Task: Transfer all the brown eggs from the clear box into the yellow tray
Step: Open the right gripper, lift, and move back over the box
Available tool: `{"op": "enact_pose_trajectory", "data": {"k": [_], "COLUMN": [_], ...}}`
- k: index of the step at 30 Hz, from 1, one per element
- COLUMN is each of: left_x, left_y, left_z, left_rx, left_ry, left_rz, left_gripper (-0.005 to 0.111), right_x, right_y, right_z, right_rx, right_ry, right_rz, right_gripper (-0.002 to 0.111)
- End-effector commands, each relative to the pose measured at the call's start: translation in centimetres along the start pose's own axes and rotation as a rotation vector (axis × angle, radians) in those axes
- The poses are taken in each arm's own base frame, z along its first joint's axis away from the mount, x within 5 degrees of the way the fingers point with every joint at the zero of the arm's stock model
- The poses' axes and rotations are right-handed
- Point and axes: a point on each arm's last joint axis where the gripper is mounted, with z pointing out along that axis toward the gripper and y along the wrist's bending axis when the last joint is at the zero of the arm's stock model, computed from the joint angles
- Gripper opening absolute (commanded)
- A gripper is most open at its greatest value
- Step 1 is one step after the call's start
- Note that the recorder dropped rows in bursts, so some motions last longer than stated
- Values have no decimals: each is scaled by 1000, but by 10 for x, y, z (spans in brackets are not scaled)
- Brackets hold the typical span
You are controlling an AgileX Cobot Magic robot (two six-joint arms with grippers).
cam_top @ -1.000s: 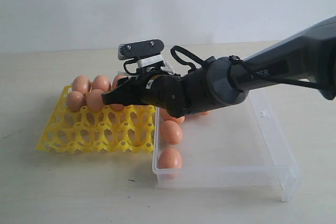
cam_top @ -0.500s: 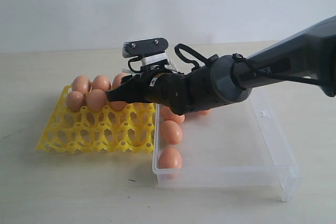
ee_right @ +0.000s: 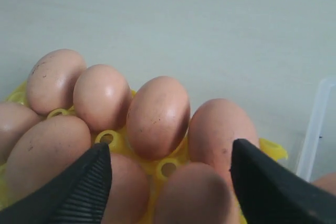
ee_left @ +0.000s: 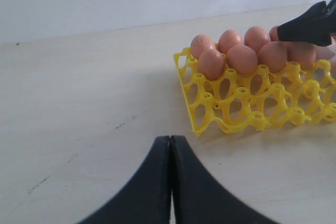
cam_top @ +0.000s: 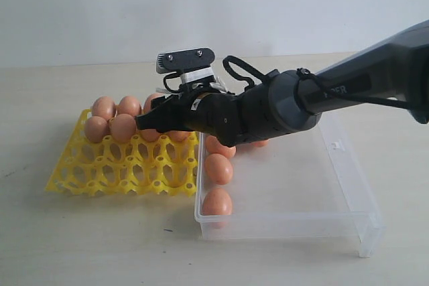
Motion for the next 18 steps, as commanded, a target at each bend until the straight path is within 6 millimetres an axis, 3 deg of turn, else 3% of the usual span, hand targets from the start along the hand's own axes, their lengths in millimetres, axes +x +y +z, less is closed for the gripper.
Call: {"op": "enact_pose_trajectory", "data": {"k": [1, 6, 10, 12, 16, 18], "left_x": [-2, -2, -2, -2, -2, -2], "left_y": [0, 0, 0, 0, 0, 0], "left_z": [-1, -1, -1, -1, -1, -1], "left_rx": [1, 1, 1, 1, 1, 1], "left_ry": [-17, -17, -17, -17, -17, -17], "left_rz": [4, 4, 4, 4, 4, 4], "left_gripper": [0, 0, 0, 0, 0, 0], "right_x": [-6, -18, -49, -66, -95, -101], "right_y": [-1, 1, 9, 14, 23, 23], "right_z": [-1, -9, -35, -56, -111, -139], "right_rx": [0, -8, -40, -71, -134, -152], "right_ry": [-24, -47, -85, -66, 31, 77], "right_rz": [-9, -6, -4, -30, -139, -195], "right_gripper": [67, 67, 62, 47, 5, 1]}}
